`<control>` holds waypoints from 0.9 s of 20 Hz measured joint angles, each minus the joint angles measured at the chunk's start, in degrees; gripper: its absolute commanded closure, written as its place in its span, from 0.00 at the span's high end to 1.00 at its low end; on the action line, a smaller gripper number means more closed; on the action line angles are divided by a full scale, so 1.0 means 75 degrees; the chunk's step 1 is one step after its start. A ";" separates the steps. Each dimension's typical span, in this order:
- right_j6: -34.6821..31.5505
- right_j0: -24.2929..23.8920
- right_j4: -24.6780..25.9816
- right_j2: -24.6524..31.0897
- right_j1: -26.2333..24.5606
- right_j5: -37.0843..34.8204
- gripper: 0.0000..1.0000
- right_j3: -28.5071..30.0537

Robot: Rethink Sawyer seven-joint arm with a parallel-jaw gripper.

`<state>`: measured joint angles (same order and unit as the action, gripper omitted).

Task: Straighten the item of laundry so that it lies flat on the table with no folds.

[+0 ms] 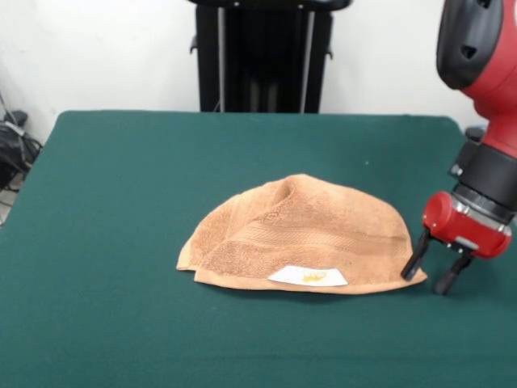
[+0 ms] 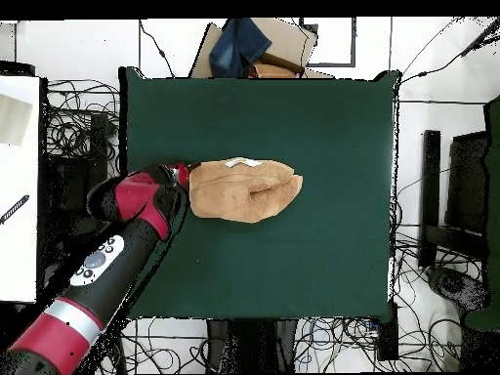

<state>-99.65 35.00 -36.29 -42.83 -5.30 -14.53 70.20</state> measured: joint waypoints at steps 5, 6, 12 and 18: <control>-0.0002 -0.0071 0.0304 0.0267 0.0176 0.0520 1.00 0.0198; -0.0002 -0.0083 0.0340 0.0294 0.0194 0.0563 1.00 0.0212; -0.0002 -0.0129 0.0469 0.0462 0.0302 0.0867 1.00 0.0353; -0.0002 -0.0090 0.0471 0.0480 0.0304 0.1084 1.00 0.0445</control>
<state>-99.66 34.32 -32.76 -39.23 -3.02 -6.40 73.54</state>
